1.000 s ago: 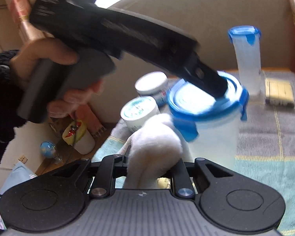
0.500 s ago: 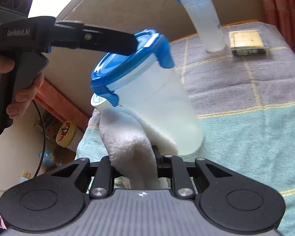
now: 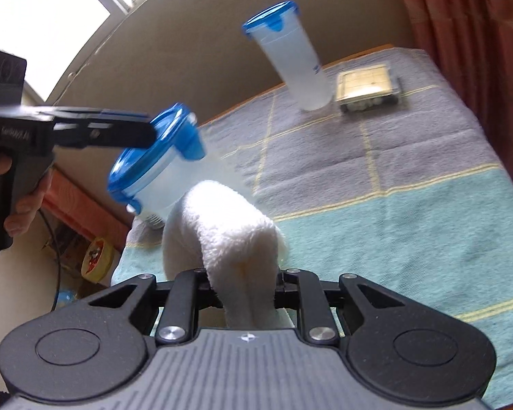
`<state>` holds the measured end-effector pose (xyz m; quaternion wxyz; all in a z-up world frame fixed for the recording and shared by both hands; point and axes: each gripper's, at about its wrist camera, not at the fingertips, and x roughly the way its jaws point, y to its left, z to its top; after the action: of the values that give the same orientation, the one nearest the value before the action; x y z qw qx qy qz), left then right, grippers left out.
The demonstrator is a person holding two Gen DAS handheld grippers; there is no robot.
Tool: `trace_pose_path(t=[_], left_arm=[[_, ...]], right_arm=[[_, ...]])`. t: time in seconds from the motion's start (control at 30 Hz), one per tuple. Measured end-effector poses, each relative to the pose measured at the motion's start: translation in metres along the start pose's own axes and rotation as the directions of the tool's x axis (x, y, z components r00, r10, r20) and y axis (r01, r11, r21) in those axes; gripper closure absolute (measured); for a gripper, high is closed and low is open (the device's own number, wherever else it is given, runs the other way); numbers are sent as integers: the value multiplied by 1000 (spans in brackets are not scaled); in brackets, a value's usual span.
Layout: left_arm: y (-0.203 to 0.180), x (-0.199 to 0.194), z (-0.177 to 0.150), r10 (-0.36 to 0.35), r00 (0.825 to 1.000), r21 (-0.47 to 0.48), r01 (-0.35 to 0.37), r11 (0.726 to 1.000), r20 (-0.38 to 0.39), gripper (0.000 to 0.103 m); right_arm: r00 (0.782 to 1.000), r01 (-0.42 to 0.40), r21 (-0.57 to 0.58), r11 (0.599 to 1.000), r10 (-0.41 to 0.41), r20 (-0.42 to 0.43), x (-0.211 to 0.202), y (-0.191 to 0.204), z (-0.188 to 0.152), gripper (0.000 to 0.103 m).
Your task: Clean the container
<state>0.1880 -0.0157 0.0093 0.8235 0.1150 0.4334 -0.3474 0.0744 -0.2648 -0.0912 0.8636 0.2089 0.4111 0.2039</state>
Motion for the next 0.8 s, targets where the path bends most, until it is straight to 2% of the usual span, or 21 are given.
trace_pose_path(t=[0.4,0.6,0.8], left_arm=[[0,0,-1,0,1000,-1,0,1000,-3,0],[0,0,-1,1,1000,-1,-1,1000,-3,0],[0,0,-1,3,1000,1,-3,1000,-4,0]], right_arm=[[995,42,7,999,-43,93,-9,-13,24,79],[998,21,-56,998,-18,54,-1,0,18,78],[999,-28,-119,992,26,-23,7,14,5,78]])
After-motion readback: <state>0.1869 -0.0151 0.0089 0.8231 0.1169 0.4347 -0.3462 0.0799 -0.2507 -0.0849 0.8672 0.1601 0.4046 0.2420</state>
